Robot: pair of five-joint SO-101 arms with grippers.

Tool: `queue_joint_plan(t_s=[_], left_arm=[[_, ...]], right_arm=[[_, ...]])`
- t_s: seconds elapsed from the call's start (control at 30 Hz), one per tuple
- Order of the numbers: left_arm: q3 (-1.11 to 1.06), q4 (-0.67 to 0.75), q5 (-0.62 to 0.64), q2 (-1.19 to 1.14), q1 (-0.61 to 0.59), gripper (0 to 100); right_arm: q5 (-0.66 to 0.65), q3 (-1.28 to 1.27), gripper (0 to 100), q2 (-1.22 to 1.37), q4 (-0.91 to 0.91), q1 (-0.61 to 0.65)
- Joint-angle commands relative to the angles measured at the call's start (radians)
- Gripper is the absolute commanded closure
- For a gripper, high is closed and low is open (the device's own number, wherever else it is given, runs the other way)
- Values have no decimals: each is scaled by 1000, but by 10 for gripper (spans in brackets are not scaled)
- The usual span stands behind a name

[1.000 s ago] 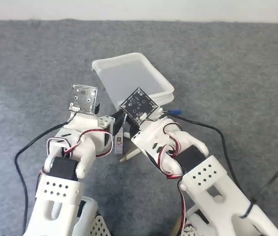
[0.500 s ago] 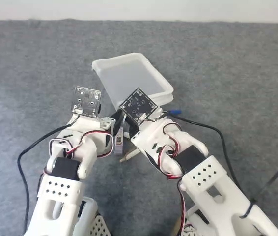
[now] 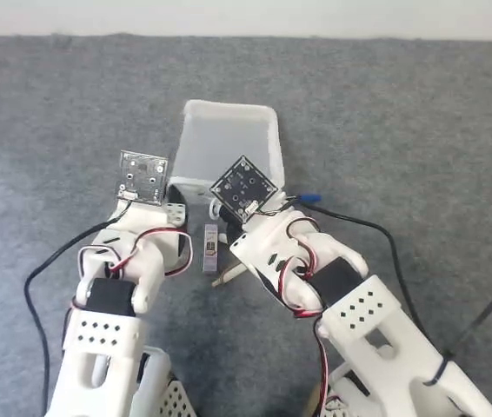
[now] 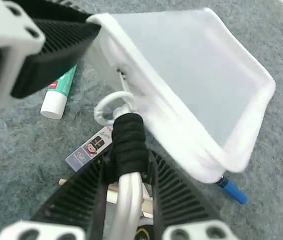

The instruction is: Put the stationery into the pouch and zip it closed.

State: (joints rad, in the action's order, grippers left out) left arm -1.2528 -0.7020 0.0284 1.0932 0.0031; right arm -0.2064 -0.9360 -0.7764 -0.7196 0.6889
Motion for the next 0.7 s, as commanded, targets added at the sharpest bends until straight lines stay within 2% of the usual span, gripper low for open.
queue_joint_plan(t_s=[0.0, 0.67], left_arm=[[50, 8, -3, -2, -64, 989], [96, -49, 21, -2, -173, 989]], right_arm=[[5, 12, 992, -53, -15, -44], [8, 12, 992, -53, -18, -176]])
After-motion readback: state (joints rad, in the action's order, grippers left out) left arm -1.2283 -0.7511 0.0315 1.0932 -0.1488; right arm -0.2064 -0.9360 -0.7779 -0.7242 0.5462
